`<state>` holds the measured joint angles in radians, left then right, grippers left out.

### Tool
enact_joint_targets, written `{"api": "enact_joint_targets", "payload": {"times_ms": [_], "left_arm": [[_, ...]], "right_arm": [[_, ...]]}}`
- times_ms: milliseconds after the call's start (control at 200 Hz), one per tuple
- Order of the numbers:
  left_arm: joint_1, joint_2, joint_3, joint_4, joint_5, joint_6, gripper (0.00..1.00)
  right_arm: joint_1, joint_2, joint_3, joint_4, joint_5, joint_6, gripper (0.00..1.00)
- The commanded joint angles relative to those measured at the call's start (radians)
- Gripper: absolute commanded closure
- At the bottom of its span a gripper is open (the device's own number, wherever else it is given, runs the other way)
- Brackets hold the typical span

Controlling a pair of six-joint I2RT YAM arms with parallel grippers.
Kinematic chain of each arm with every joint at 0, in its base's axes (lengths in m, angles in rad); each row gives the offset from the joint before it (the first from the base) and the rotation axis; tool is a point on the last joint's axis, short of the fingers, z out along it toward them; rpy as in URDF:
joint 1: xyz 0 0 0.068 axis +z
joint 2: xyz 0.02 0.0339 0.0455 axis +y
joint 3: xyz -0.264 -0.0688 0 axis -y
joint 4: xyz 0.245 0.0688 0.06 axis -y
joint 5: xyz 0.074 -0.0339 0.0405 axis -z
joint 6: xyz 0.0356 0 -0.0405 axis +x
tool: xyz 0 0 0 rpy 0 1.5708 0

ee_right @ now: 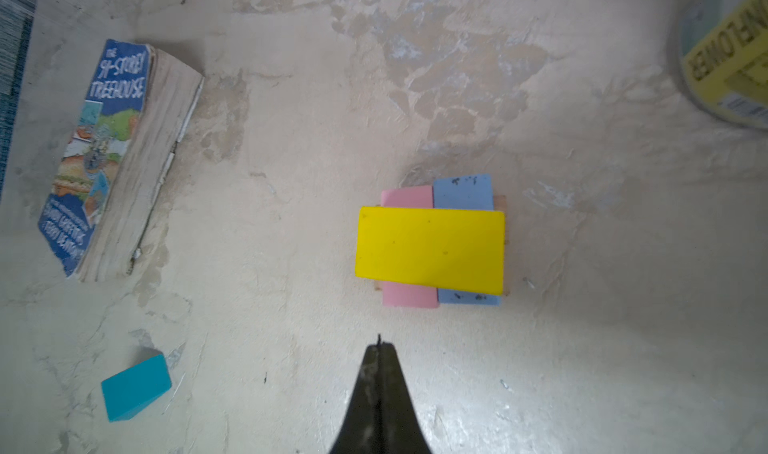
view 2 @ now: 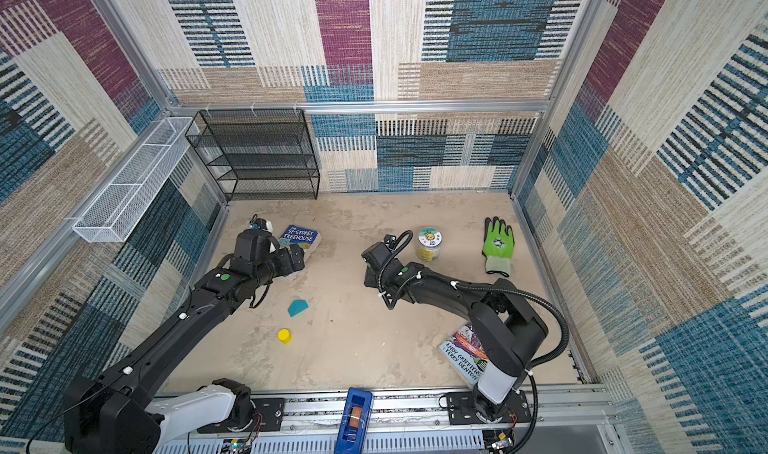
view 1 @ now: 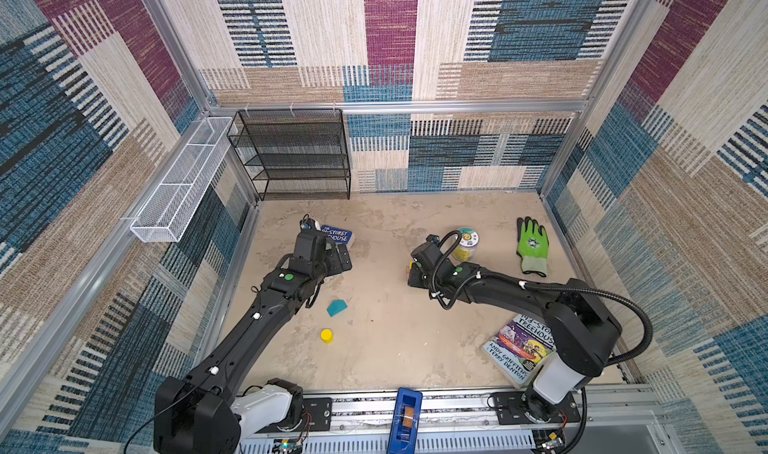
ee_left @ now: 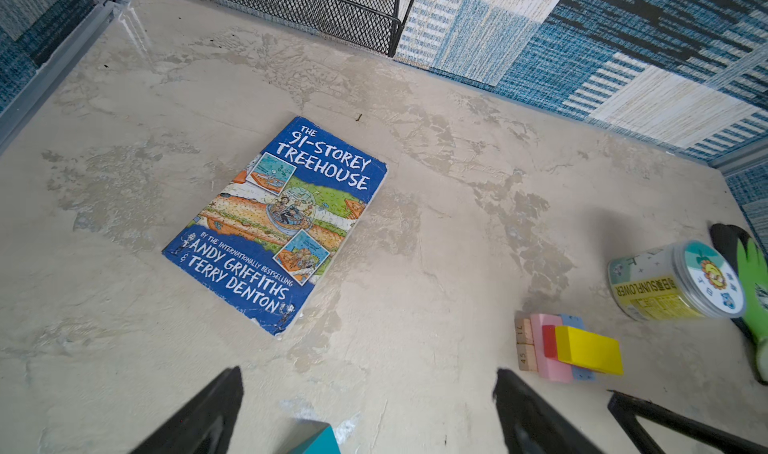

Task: Build the wood block tower
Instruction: 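Move the right gripper across to the yellow cylinder near the left arm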

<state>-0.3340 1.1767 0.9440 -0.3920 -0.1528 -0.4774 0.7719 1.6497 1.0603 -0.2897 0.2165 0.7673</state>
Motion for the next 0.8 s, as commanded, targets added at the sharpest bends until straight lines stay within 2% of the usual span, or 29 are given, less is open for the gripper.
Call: {"api": "enact_joint_targets", "payload": {"times_ms": [0,225,401,671,796], "left_arm": [[0.001,0.006,-0.005,0.032,0.013,-0.015,0.01],[0.002,0.010,-0.004,0.029,0.016,-0.007,0.01],[0.004,0.010,0.002,0.012,0.011,0.003,0.01],[0.012,0.006,0.008,-0.015,0.015,0.021,0.03],[0.017,0.003,0.016,-0.044,0.000,0.041,0.03]], "right_arm": [[0.003,-0.061,-0.026,-0.002,0.002,0.023,1.00],[0.003,-0.192,-0.083,-0.077,0.078,0.051,1.00],[0.003,-0.245,-0.126,-0.078,0.085,0.064,1.00],[0.001,-0.240,-0.150,-0.062,0.061,0.082,1.00],[0.001,-0.227,-0.140,-0.026,0.005,0.065,1.00]]}}
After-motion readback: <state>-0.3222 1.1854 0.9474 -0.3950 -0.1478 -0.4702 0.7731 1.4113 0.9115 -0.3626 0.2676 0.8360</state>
